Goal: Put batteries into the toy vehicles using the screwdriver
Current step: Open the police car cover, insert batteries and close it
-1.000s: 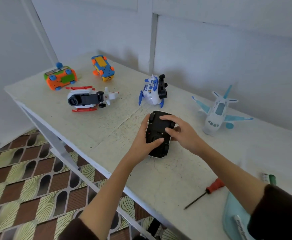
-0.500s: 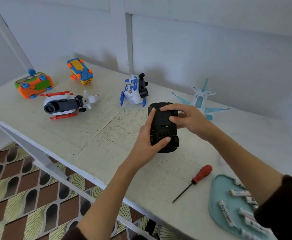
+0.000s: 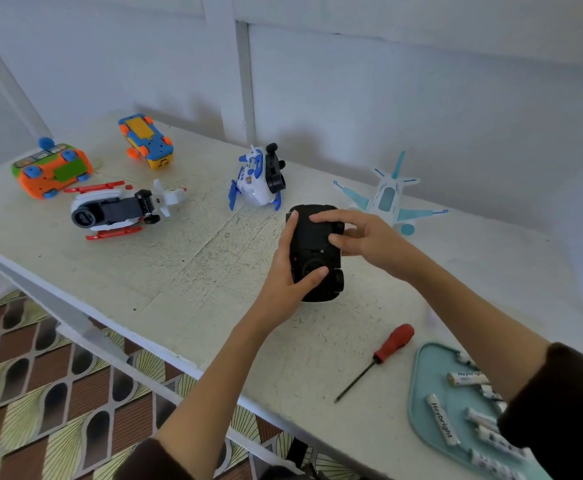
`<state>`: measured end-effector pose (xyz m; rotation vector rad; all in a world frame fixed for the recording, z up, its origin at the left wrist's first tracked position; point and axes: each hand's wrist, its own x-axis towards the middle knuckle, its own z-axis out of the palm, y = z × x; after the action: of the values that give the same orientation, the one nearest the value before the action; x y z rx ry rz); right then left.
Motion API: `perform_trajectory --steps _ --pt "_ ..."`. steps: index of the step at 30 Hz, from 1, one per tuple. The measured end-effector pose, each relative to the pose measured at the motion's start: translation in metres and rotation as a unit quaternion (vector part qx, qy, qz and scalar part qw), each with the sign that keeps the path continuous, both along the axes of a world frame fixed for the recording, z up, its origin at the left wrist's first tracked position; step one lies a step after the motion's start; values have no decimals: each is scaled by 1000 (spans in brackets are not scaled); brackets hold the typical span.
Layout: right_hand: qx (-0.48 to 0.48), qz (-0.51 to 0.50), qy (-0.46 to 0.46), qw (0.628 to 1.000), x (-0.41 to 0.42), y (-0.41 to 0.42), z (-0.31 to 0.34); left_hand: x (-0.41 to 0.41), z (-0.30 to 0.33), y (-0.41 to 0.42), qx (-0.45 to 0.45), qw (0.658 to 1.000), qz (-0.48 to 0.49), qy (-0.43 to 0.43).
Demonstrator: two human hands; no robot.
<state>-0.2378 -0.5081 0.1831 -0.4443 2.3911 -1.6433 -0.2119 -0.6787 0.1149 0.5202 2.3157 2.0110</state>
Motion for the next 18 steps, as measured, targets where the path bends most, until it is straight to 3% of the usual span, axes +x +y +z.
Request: perform_trajectory --steps 8,12,18 --pt "252 73 72 962 30 38 -1 -4 -20 -7 -14 998 67 0" --pt "424 167 41 889 53 51 -13 -1 -26 -4 -31 996 80 1" --pt "423 185 77 884 72 57 -25 -1 -28 -4 -23 996 90 12"
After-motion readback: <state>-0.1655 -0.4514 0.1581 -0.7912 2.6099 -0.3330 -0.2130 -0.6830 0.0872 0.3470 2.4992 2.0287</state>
